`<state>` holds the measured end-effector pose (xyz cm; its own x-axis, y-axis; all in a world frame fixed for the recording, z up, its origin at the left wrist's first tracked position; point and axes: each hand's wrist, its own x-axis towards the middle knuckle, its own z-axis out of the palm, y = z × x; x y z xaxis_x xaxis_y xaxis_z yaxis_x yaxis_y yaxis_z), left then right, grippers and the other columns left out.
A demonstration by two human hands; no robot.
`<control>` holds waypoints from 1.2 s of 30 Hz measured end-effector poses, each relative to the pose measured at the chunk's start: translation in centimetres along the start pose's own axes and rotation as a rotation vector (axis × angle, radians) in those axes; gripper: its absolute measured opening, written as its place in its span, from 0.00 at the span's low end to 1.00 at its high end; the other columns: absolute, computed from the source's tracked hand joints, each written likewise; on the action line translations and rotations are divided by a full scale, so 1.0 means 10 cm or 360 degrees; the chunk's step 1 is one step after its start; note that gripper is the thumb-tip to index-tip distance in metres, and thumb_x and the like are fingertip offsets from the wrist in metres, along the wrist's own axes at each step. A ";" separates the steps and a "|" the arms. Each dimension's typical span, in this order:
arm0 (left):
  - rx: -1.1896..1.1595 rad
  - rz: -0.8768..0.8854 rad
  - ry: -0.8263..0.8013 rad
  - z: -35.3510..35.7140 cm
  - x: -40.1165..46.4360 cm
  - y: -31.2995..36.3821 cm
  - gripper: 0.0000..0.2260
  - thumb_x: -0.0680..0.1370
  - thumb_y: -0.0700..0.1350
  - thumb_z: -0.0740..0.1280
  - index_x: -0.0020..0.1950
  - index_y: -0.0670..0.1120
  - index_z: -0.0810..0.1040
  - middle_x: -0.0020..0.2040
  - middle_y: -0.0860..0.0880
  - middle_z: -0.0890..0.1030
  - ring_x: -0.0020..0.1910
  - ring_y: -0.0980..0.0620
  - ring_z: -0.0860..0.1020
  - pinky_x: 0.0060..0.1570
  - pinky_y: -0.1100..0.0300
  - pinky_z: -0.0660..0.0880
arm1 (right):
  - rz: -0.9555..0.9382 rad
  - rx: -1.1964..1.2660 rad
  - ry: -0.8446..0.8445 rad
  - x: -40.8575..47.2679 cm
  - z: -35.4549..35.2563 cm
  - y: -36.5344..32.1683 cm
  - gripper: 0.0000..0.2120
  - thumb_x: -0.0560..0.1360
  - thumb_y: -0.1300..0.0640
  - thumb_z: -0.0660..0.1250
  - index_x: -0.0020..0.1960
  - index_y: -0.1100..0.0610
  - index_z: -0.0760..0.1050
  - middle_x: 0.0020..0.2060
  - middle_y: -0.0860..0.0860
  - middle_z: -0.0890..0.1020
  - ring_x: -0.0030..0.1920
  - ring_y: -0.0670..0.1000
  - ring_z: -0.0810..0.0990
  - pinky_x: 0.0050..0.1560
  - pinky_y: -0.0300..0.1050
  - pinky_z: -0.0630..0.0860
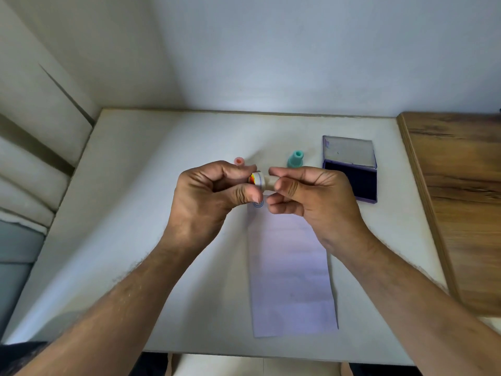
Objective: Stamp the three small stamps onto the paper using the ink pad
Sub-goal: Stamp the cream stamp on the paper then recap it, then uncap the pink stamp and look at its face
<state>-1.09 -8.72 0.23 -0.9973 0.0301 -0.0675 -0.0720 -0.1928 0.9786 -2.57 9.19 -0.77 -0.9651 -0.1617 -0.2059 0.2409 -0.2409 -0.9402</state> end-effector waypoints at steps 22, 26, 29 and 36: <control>0.0250 -0.0057 0.0392 0.00 0.03 -0.09 0.12 0.69 0.38 0.78 0.50 0.46 0.85 0.46 0.47 0.87 0.50 0.50 0.85 0.53 0.58 0.80 | -0.0621 -0.1461 0.0475 0.06 0.11 -0.10 0.09 0.73 0.60 0.74 0.52 0.52 0.83 0.43 0.45 0.84 0.37 0.46 0.83 0.41 0.48 0.83; 0.0367 -0.0019 0.0553 0.00 0.04 -0.08 0.09 0.70 0.40 0.77 0.44 0.52 0.85 0.41 0.54 0.87 0.44 0.57 0.85 0.45 0.68 0.78 | -0.0595 -0.1726 0.0437 0.26 0.19 -0.09 0.08 0.73 0.59 0.73 0.53 0.54 0.83 0.47 0.52 0.83 0.43 0.51 0.81 0.47 0.47 0.79; 0.0449 -0.0049 0.0638 -0.02 0.05 -0.07 0.07 0.67 0.47 0.78 0.44 0.54 0.84 0.41 0.57 0.86 0.43 0.60 0.85 0.44 0.69 0.77 | -0.0580 -0.1838 0.0438 0.37 0.24 -0.04 0.09 0.74 0.61 0.71 0.54 0.56 0.82 0.48 0.54 0.83 0.48 0.55 0.82 0.48 0.48 0.79; 0.0498 -0.0071 0.0667 -0.04 0.06 -0.08 0.08 0.68 0.46 0.78 0.45 0.54 0.85 0.41 0.58 0.86 0.44 0.60 0.84 0.45 0.68 0.78 | -0.0465 -0.1980 0.0467 0.48 0.27 0.05 0.17 0.74 0.65 0.66 0.60 0.53 0.78 0.47 0.51 0.82 0.41 0.48 0.76 0.44 0.47 0.81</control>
<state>-1.64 -8.97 -0.69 -0.9189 -0.3759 -0.1194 -0.1699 0.1040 0.9800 -6.81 5.73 -1.46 -0.9896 -0.0029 0.1441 -0.0821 0.8328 -0.5474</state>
